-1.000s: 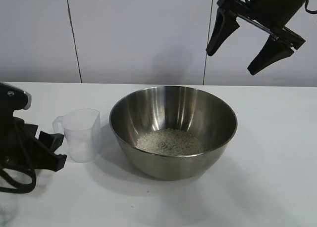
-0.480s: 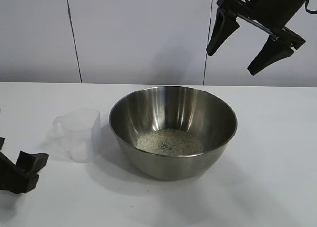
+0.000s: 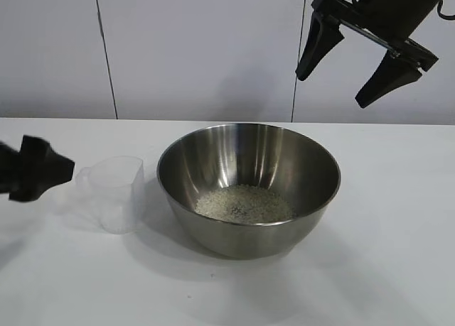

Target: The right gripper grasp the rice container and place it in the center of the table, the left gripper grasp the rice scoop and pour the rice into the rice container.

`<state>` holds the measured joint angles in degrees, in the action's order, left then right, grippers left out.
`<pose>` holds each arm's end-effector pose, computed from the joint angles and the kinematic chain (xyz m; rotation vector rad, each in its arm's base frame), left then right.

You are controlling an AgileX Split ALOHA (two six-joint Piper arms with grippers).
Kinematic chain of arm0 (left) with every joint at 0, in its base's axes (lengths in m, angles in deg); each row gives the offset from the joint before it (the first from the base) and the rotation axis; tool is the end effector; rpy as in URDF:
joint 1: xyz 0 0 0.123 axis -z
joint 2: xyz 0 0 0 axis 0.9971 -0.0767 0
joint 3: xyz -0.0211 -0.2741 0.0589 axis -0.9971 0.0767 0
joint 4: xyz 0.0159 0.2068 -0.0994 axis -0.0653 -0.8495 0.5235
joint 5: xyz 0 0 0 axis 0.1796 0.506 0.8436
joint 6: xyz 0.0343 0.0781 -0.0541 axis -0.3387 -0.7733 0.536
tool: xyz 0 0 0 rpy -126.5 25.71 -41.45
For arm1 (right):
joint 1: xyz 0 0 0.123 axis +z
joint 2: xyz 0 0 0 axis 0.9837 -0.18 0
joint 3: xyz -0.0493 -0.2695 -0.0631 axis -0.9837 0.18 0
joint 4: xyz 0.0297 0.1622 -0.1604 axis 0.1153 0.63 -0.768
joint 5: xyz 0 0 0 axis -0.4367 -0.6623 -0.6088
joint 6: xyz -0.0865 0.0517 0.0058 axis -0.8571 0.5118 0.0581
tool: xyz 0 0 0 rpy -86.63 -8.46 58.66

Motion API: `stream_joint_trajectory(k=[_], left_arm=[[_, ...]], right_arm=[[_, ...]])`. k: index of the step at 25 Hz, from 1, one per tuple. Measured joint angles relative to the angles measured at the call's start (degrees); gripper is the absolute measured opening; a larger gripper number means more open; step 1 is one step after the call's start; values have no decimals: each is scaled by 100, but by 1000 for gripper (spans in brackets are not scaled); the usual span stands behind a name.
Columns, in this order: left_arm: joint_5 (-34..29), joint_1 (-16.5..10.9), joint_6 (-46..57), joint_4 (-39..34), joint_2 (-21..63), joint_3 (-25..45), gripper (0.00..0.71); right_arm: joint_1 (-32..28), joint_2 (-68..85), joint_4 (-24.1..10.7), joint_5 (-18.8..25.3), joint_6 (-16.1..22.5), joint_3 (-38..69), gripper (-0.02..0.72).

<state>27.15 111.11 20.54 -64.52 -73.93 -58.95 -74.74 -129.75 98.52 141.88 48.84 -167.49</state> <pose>0.2159 -0.0968 0.1942 0.3714 2.1799 -0.2307 0.3792 0.0726 0.2600 -0.1841 2.7843 0.5981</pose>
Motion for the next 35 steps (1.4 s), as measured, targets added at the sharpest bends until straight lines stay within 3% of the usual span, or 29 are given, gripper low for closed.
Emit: stream_joint_trajectory(k=[6, 11, 17, 24, 35], left_arm=[[-3128, -65, 486, -26, 118, -2090, 686], [-5112, -438, 986, -40, -425, -3620, 687], [-5938, -691, 1165, 142, -1197, -4720, 687], [-6607, -696, 1204, 515, -2199, -5823, 687], [-6650, -696, 1205, 599, -2454, -6017, 686]], right_arm=[[0, 0, 0, 0, 0, 0, 660], [0, 0, 0, -5, 0, 0, 660], [0, 0, 0, -18, 0, 0, 660], [0, 0, 23, -18, 0, 0, 660], [0, 0, 96, -24, 0, 0, 660]])
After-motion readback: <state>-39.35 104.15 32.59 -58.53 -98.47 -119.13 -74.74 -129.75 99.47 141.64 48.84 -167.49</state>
